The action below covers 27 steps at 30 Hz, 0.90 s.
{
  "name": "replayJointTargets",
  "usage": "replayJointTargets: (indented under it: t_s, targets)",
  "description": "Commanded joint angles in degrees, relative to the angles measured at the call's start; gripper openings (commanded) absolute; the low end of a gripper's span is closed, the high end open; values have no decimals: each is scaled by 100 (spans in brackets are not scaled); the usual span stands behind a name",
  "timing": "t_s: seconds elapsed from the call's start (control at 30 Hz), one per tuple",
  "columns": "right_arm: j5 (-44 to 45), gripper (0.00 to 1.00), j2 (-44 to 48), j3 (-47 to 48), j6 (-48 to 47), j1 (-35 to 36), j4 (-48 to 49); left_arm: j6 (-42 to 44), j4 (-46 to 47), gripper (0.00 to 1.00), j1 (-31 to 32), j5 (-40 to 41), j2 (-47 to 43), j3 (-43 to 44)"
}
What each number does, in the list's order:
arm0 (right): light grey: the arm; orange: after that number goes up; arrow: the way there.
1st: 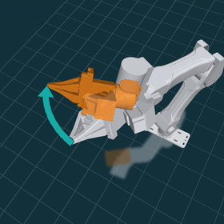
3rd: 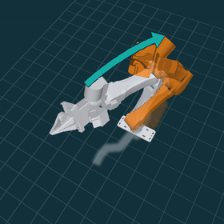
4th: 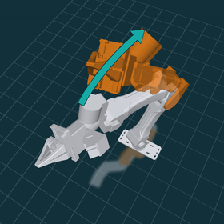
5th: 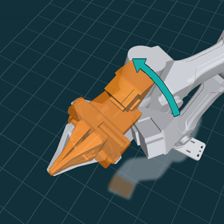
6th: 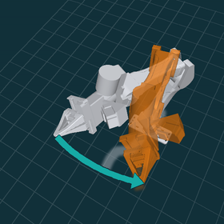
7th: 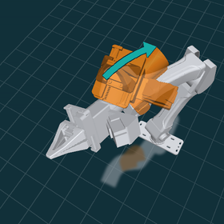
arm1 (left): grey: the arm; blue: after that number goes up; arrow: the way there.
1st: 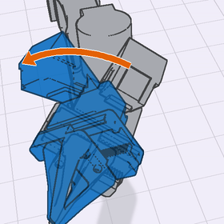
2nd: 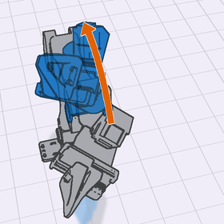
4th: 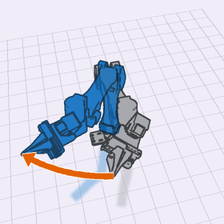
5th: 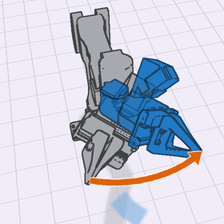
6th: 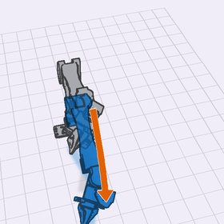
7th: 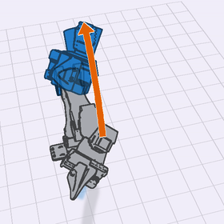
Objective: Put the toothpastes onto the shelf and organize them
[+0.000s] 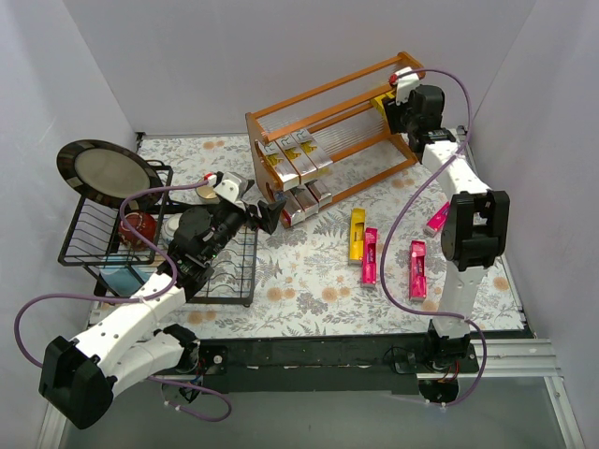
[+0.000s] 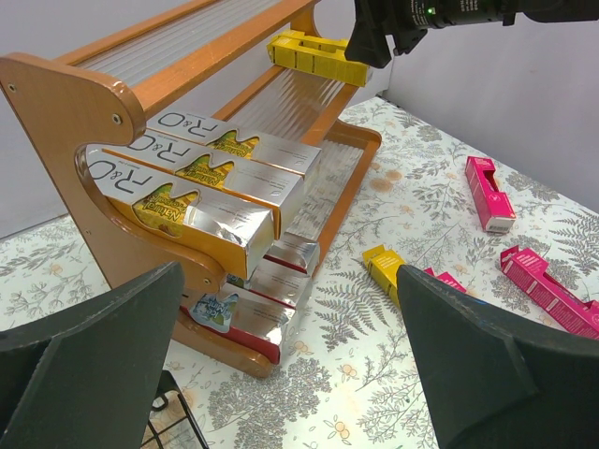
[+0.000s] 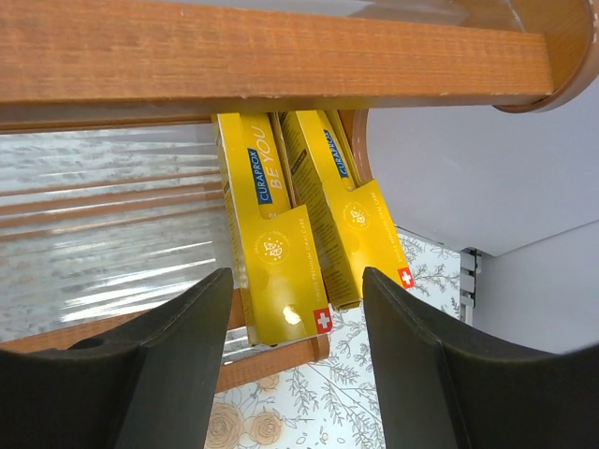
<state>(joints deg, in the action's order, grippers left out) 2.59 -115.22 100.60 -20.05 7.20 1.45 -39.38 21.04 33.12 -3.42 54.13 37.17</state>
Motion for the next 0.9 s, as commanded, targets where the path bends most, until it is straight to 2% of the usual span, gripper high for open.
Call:
replayJointTargets:
  t_s: [0.0,0.27,0.67,0.87]
  targets:
    - [57,66,-150,65,-245,27,233,79,6,98,19,52,-8,10]
    - [277,66,-466,329,-306,27,145,79,6,98,19,61,54,10]
    - [769,66,-519,373,-245,18,522,97,15,98,19,113,19,-8]
    - [743,65,-510,355,-245,18,654,105,23,98,19,157,-16,1]
